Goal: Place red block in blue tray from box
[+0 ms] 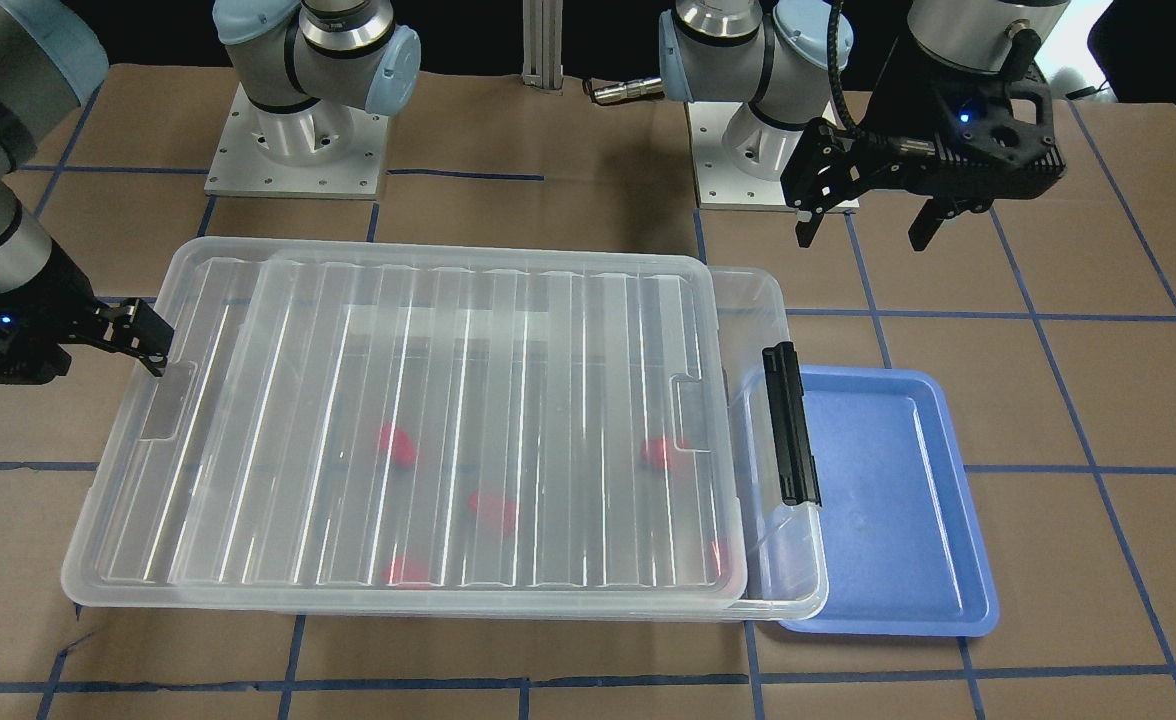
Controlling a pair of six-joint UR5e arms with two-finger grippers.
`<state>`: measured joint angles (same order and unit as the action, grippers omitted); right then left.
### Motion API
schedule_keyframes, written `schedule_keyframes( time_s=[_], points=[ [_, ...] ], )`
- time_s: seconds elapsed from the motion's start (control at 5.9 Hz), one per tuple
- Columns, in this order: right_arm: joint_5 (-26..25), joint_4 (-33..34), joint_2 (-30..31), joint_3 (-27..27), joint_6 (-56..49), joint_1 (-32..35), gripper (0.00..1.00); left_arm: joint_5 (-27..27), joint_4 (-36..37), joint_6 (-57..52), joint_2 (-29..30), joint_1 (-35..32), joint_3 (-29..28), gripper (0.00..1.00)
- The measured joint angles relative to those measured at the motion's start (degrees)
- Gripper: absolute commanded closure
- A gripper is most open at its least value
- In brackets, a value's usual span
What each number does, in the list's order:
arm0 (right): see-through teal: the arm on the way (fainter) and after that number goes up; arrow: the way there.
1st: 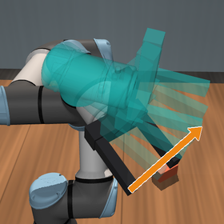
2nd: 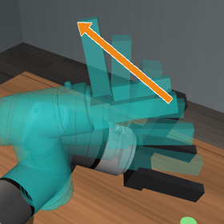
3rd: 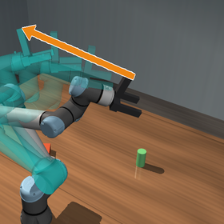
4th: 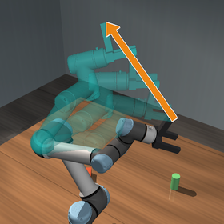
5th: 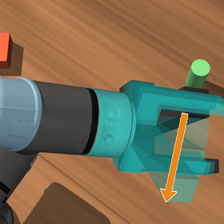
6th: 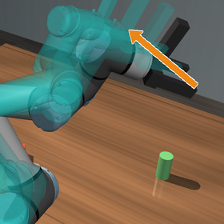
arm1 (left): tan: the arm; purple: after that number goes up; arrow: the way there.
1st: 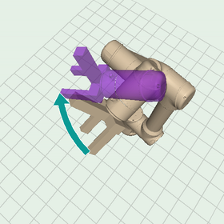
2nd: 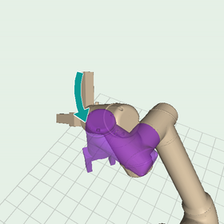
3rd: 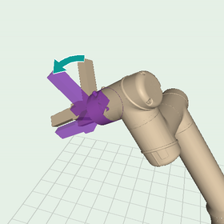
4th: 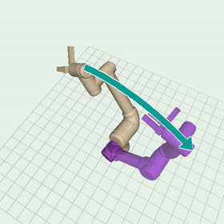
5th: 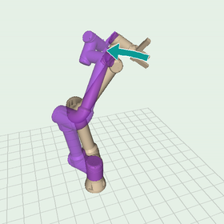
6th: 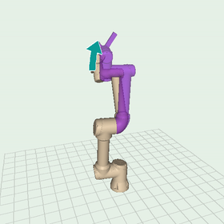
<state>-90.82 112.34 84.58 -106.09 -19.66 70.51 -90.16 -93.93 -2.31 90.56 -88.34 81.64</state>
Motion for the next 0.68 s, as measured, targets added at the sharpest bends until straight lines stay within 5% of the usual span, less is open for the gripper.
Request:
schedule_keyframes(
  time_s=[0.68],
  points=[
    [-0.06,1.03,-0.25,0.21,-6.14,-6.98,0.00,-0.16,0.36,-0.36,-0.27,-0.66,1.02,0.03]
  ],
)
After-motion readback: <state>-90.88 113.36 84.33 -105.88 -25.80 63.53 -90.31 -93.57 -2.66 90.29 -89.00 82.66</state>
